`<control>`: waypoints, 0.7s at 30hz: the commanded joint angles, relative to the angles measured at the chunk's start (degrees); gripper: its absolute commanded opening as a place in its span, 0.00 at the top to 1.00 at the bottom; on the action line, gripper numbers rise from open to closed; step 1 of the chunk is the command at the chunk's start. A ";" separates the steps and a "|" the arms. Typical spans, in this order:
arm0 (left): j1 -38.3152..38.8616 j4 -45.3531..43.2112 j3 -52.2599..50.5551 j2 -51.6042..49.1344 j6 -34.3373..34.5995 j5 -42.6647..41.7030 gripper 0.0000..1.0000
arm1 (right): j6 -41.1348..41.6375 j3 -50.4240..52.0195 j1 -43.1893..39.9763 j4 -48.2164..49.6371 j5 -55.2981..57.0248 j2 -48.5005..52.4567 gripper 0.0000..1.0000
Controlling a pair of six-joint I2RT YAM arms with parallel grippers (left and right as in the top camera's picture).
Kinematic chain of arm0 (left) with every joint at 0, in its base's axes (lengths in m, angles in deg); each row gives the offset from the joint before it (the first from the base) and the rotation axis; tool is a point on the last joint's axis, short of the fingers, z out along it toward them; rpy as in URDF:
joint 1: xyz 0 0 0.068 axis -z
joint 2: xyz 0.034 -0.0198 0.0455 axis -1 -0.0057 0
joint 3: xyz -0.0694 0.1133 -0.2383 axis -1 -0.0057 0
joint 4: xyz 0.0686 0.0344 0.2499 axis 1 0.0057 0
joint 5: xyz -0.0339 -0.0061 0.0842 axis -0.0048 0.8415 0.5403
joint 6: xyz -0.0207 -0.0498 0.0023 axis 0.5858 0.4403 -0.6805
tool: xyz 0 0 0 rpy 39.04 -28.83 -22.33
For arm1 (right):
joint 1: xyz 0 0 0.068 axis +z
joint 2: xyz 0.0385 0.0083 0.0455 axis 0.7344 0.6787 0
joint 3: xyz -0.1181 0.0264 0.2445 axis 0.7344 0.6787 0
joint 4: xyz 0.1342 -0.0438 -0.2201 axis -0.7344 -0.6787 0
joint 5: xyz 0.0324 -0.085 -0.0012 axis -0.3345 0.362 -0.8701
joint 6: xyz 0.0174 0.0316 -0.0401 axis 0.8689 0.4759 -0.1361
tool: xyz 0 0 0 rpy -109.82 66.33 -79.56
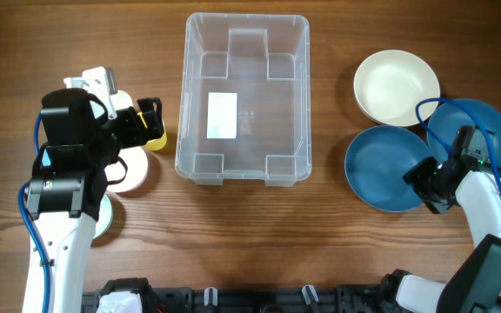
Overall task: Pack container
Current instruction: 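Grasp the rim of the front teal bowl with the right gripper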
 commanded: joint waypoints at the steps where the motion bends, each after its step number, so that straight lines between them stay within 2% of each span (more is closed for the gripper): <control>1: -0.31 -0.46 1.03 -0.15 0.57 -0.07 0.00 | 0.13 0.11 -0.22 0.26 -0.46 0.42 0.59; 7: -0.31 -0.85 1.03 -0.15 0.57 -0.07 0.00 | 0.13 0.13 -0.22 0.55 -0.22 0.81 0.70; 11: -0.31 -0.85 1.03 -0.15 0.57 -0.07 0.00 | 0.13 0.13 -0.22 0.61 -0.02 2.71 0.64; 17: -0.31 -0.83 1.03 -0.15 0.57 -0.07 0.00 | 0.13 0.13 -0.22 1.40 -0.04 5.20 0.64; 18: -0.31 -0.85 1.03 -0.15 0.57 -0.07 0.00 | 0.13 0.13 -0.22 1.38 -0.04 5.31 0.66; 21: -0.31 -0.83 1.03 -0.15 0.59 -0.07 0.00 | 0.13 0.13 -0.22 1.44 -0.04 5.29 0.80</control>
